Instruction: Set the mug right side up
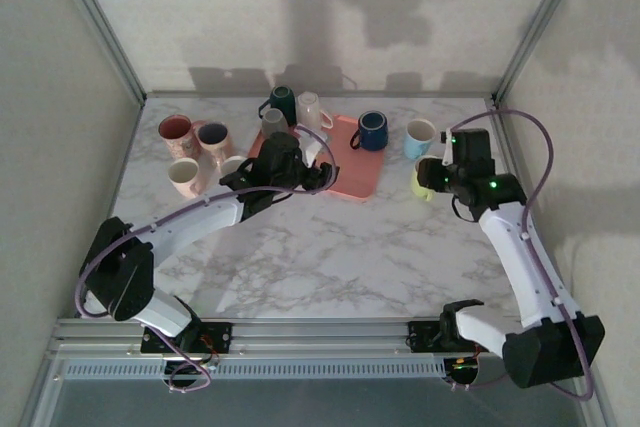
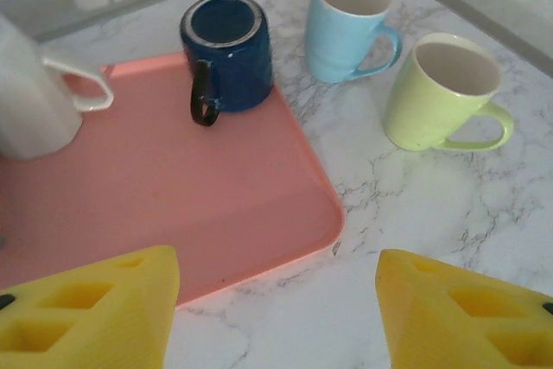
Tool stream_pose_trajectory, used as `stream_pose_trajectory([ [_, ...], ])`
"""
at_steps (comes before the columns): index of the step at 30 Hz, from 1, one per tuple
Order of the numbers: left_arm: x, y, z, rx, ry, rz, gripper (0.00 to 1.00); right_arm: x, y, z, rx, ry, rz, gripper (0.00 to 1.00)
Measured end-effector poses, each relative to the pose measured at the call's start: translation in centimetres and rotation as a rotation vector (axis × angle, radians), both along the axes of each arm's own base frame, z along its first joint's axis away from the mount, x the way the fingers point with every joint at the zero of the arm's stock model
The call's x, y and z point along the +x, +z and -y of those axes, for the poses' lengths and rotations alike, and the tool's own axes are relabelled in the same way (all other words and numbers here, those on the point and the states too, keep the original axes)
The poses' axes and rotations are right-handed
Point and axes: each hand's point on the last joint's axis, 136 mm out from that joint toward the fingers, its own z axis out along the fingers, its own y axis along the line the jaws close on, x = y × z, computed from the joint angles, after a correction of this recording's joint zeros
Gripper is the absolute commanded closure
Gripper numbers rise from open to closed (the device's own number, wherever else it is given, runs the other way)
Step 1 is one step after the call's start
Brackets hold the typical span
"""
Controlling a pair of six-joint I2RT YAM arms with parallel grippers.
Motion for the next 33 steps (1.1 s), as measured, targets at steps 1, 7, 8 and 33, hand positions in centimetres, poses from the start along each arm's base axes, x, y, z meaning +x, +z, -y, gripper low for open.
stream_pose_trajectory([
  [1,0.2,-0.5,0.3,0.021,-0.023,0.007,0.38,-0.3,0.0,0.0,0.026,0.011,0.000,0.47],
  [7,2.7,-4.0,2.2,0.104,-0.122,0.006,0.38,-1.1,-1.4,-0.4,0.171,0.055,-0.054,0.47],
  [8,3.4,-4.5,2.3,0.117,-0.135,0.014,0.39,-1.1,-1.6,-0.6,0.195,0.061,-0.060,0.47],
  [33,15.8,-12.0,6.7,0.129,-0.257,0.032,0.43,0.7,-1.4,-3.1,0.457,0.104,-0.098,0.47],
])
